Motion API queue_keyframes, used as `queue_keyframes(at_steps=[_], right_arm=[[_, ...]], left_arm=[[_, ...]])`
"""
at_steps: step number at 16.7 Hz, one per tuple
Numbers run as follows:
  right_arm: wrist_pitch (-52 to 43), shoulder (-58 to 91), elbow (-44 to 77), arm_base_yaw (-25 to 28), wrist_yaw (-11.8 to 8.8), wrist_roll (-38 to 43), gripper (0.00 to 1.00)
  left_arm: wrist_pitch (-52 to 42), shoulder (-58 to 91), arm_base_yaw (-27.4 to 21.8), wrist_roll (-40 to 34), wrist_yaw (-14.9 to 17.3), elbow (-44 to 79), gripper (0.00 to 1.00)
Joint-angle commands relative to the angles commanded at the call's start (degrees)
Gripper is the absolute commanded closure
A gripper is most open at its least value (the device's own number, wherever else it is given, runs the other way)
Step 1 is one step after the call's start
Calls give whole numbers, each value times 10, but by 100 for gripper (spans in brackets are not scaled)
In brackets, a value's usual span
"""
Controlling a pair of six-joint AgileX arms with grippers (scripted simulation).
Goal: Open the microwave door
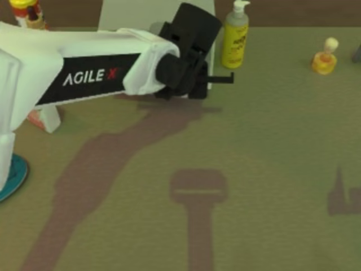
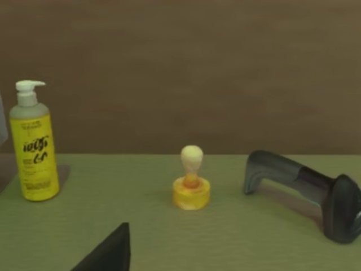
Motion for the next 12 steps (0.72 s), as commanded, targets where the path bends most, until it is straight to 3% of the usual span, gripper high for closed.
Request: queue_keyframes(at_steps=[12], right_arm=[[0, 0, 0, 0, 0, 0, 0]], left_arm=[[18, -18, 2, 19, 16, -22, 100]])
